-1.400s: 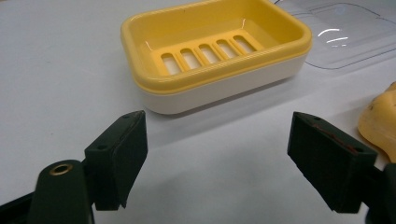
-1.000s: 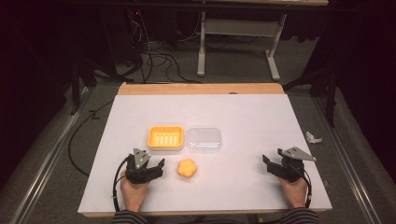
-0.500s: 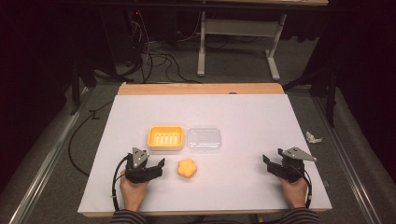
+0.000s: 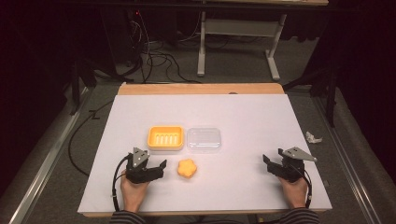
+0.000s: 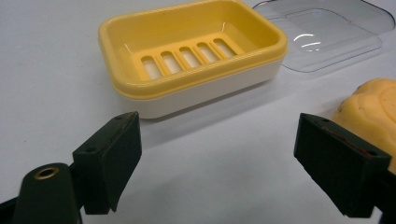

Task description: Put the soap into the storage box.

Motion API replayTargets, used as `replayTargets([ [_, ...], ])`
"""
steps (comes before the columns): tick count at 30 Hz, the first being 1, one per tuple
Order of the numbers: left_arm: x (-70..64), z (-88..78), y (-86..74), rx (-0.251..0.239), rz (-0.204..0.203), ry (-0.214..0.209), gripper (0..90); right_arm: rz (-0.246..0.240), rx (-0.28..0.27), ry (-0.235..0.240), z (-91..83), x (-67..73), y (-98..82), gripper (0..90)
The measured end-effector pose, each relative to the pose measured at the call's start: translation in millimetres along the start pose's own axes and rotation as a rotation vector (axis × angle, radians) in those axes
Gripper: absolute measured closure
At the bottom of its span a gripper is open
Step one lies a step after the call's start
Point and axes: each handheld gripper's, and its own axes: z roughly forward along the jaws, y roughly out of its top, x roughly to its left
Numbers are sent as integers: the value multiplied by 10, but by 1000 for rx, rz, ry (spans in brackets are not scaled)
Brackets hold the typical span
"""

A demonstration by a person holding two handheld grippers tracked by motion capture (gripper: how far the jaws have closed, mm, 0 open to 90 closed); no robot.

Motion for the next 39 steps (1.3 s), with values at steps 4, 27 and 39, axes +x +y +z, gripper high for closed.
replayTargets([
  [4,-5,-31,17,-2,-22,-28,151,-9,0,2,3,2,1,304],
  [27,-209,-158,378,11,28,-140,158,10,-14,5,-12,-17,-5,307],
  [39,-335,-169,468,14,63,-193,144,8,-16,7,-12,-17,-6,308],
])
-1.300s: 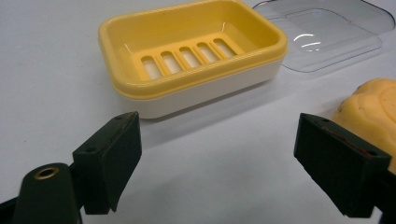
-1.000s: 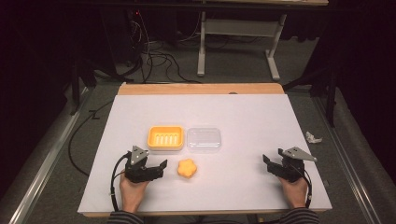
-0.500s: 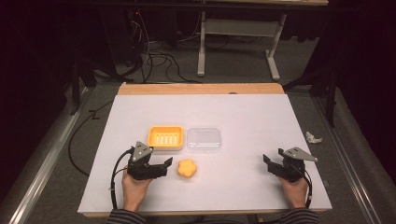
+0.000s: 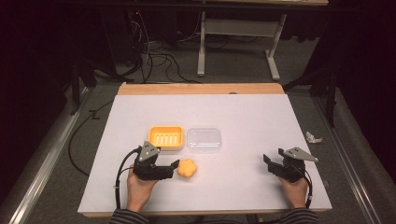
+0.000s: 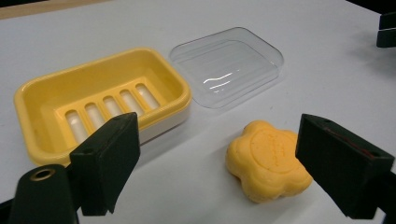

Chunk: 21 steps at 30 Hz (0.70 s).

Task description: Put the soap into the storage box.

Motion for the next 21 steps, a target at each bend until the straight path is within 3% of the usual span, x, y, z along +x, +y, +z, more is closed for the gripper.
replayTargets([
  [13,-198,128,58,27,36,-39,124,-6,-1,1,-5,5,-1,307],
  [21,-282,241,74,81,41,-57,104,-1,-5,4,-8,-2,-2,306],
])
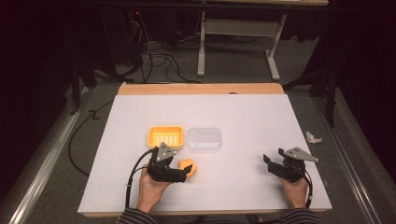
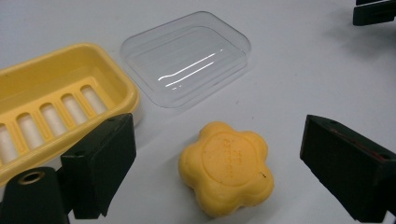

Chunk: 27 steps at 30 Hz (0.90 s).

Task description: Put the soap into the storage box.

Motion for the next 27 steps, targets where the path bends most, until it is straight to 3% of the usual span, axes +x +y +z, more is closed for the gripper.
replayTargets([
  [8,-72,156,5,80,17,-8,91,-5,-4,3,-1,3,-1,305],
  [17,-123,274,-17,155,58,37,133,-3,-3,1,-1,8,-2,304],
  [27,-118,369,-34,220,46,50,157,-7,-2,2,0,3,0,302],
])
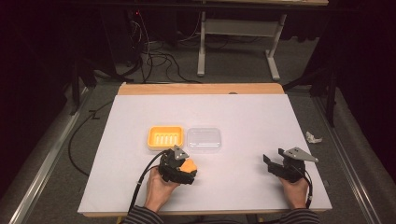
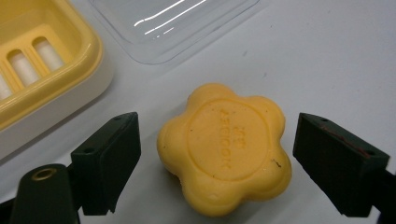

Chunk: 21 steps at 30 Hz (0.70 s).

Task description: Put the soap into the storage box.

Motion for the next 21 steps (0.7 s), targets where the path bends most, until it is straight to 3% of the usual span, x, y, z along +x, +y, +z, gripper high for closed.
replayTargets([
  [6,-13,38,-5,11,11,17,187,2,-1,0,-1,0,0,300],
  [14,-19,42,-4,8,16,5,261,7,0,0,0,0,0,300],
  [21,-29,52,-8,13,30,11,268,2,3,-1,1,0,1,300],
])
